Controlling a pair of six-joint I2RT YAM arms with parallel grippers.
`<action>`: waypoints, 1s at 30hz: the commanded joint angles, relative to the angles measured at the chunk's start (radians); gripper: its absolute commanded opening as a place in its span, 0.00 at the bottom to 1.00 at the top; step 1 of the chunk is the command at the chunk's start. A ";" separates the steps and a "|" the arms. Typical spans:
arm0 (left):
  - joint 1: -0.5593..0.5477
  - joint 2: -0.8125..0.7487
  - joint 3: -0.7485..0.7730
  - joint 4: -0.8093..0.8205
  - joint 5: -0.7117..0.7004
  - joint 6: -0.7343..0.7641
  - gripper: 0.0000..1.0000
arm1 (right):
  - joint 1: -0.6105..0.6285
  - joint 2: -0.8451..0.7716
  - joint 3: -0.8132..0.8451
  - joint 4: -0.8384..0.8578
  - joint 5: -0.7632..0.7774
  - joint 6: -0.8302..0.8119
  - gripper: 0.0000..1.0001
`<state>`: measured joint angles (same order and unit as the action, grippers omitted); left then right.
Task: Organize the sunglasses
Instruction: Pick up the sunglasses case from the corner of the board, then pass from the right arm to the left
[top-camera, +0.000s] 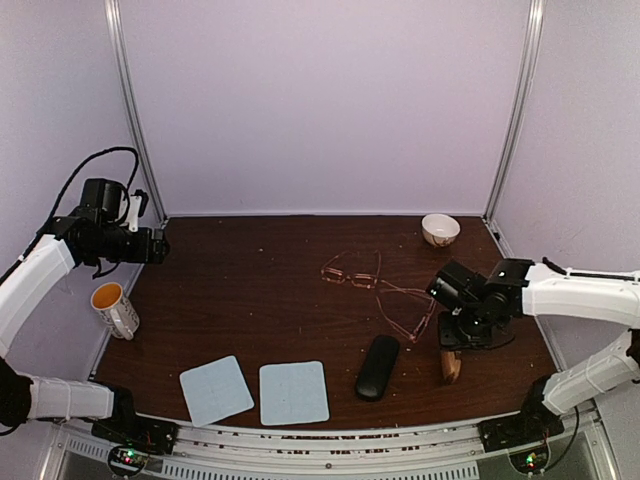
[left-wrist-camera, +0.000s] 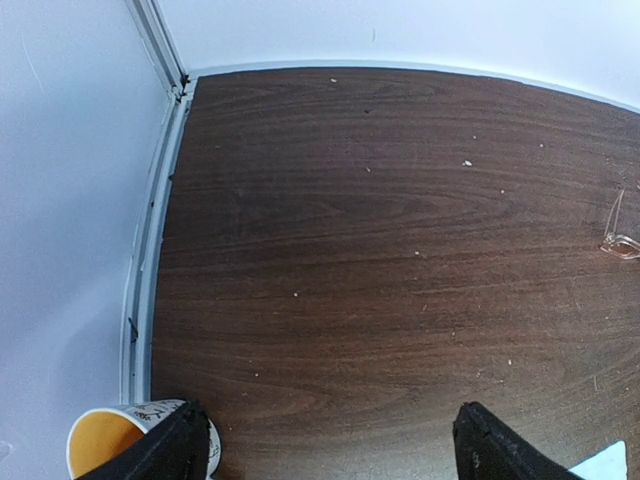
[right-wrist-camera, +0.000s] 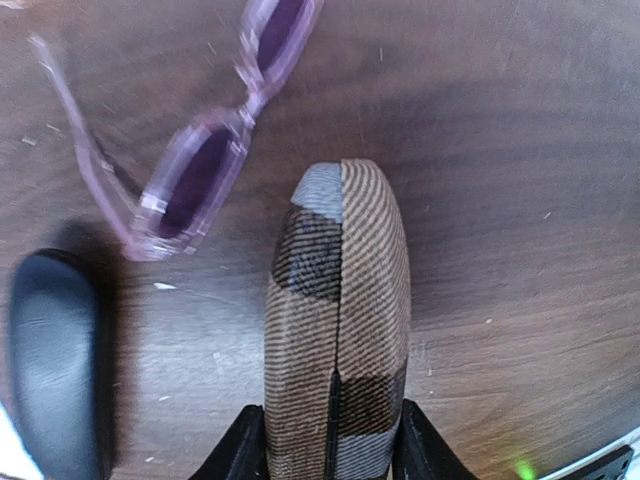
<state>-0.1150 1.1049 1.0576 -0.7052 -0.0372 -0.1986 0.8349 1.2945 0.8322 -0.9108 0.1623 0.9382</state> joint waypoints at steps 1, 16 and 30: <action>-0.006 -0.009 -0.004 0.025 0.015 0.018 0.88 | -0.020 -0.120 0.085 -0.032 0.083 -0.086 0.25; -0.006 -0.007 0.002 0.071 0.307 0.033 0.98 | -0.085 -0.258 0.168 0.590 -0.241 -0.407 0.24; -0.252 0.015 -0.027 0.481 0.785 -0.177 0.98 | -0.088 -0.042 0.224 1.294 -0.704 -0.389 0.23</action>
<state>-0.3023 1.1084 1.0477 -0.4648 0.5999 -0.2722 0.7509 1.2163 0.9993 0.1173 -0.3634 0.5289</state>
